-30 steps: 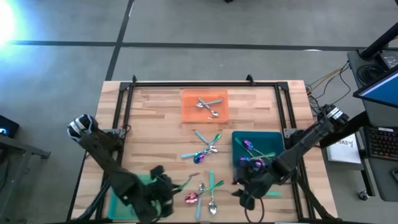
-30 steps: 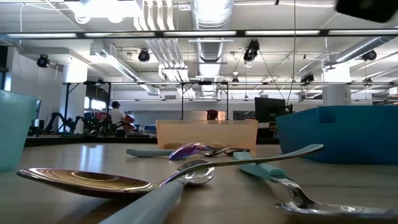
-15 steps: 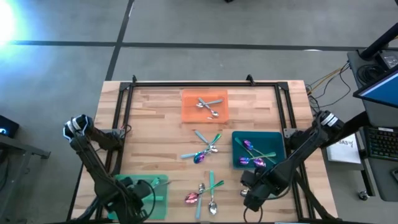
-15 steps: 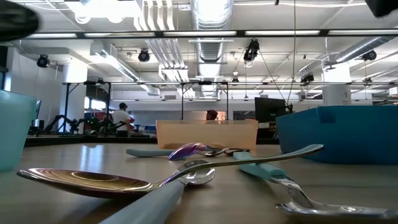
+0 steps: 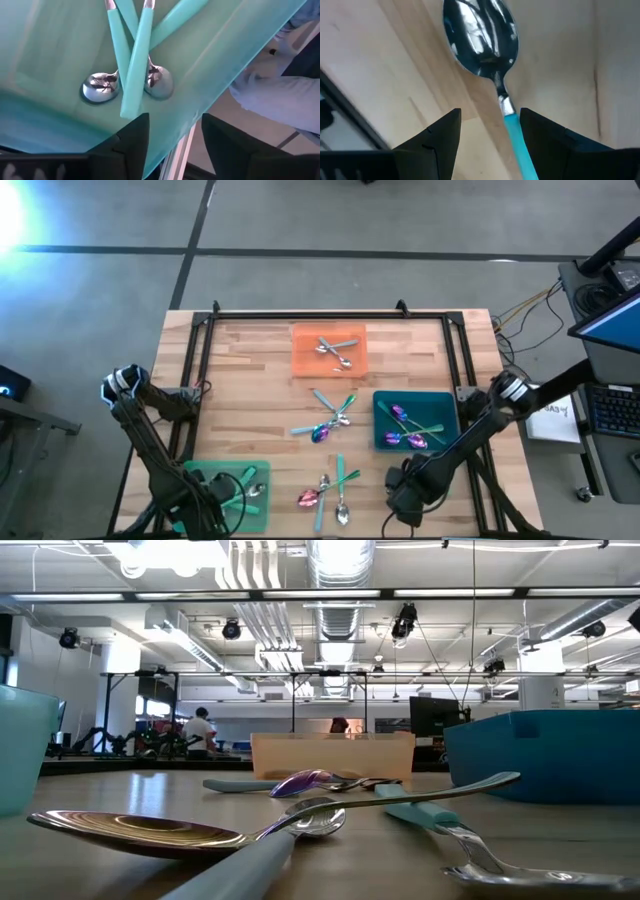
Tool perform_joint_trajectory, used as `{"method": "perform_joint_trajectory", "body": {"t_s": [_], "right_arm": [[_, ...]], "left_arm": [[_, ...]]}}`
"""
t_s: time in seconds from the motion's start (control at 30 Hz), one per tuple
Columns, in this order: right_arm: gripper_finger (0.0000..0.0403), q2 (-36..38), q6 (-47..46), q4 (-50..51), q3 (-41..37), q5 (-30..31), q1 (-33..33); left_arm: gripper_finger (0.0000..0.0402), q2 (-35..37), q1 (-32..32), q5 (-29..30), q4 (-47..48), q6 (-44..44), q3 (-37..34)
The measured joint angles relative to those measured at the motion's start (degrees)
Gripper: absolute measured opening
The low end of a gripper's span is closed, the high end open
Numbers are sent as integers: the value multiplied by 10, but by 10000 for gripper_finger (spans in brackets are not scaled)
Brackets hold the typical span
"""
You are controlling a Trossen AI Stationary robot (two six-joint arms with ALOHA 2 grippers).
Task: Sort silverware by color (type)
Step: Put the green spoon into the green bin
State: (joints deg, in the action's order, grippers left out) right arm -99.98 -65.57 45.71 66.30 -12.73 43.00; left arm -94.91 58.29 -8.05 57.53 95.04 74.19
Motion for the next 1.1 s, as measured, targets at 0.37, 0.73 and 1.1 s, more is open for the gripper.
{"method": "perform_joint_trajectory", "body": {"t_s": [0.37,0.73,1.1], "right_arm": [[187,-62,69,9,3,7,-3],[184,-63,71,7,1,3,-10],[195,-49,36,5,1,7,-12]], "left_arm": [[155,0,-6,97,0,0,0],[143,0,-7,155,0,-18,0],[139,0,-8,179,-1,-18,0]]}}
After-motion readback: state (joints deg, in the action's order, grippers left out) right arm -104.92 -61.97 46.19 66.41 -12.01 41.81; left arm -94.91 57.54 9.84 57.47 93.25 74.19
